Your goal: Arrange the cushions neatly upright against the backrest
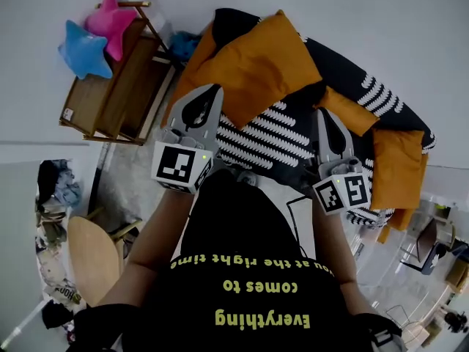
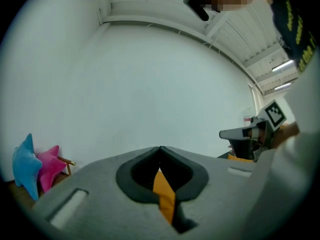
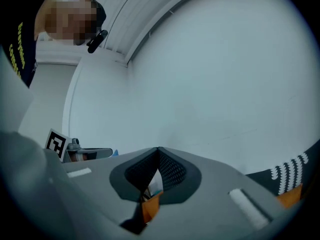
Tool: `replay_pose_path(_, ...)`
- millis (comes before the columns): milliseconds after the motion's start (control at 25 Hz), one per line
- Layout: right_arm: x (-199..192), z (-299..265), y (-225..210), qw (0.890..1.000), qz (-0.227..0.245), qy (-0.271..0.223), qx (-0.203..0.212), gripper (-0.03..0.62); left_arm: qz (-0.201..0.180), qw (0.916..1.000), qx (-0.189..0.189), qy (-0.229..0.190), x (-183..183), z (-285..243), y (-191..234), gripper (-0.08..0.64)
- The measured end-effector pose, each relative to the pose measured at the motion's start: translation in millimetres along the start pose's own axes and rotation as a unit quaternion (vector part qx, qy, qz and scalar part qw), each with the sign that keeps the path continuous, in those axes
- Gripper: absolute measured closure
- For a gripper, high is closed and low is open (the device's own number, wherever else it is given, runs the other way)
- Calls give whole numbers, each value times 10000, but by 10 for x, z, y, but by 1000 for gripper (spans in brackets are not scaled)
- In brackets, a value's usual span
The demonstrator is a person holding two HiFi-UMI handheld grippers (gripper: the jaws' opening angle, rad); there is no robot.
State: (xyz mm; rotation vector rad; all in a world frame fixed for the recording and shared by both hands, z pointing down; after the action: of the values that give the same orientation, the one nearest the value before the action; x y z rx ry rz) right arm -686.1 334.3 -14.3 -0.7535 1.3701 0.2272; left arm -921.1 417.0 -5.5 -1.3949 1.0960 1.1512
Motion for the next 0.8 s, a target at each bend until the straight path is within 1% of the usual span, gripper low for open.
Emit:
replay_pose_path(240,0,-324,-344,9997,-205,74,-85,580,56,9999,2,151,-42,-466,116,558)
replay_pose_path(400,20,-550,-505,9992,-285,39,-293,580,75,9998,-79,151,-113,-757,283,558)
replay_pose_path(640,17,-1013,-642,9979,-206,61,-606,580,175,9993,-320,44,-194,-1265,659,558)
replay_pose_path(800,-1,-1385,-678,9967,-166,55,-797,580,308,9985,-443,37,-306,-1556,966,558)
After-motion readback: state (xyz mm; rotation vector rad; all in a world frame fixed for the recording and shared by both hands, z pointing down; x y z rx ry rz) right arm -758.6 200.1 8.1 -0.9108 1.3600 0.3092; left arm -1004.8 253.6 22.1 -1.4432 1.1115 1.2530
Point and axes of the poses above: the fingertips, and each gripper's own axes: z backward along the fingers, y to its left, x out of its top, the point moved 6 cm from there along z, backward along the fingers, and after that the axes turned 8 degrees about -z, right-handed, at the moved point
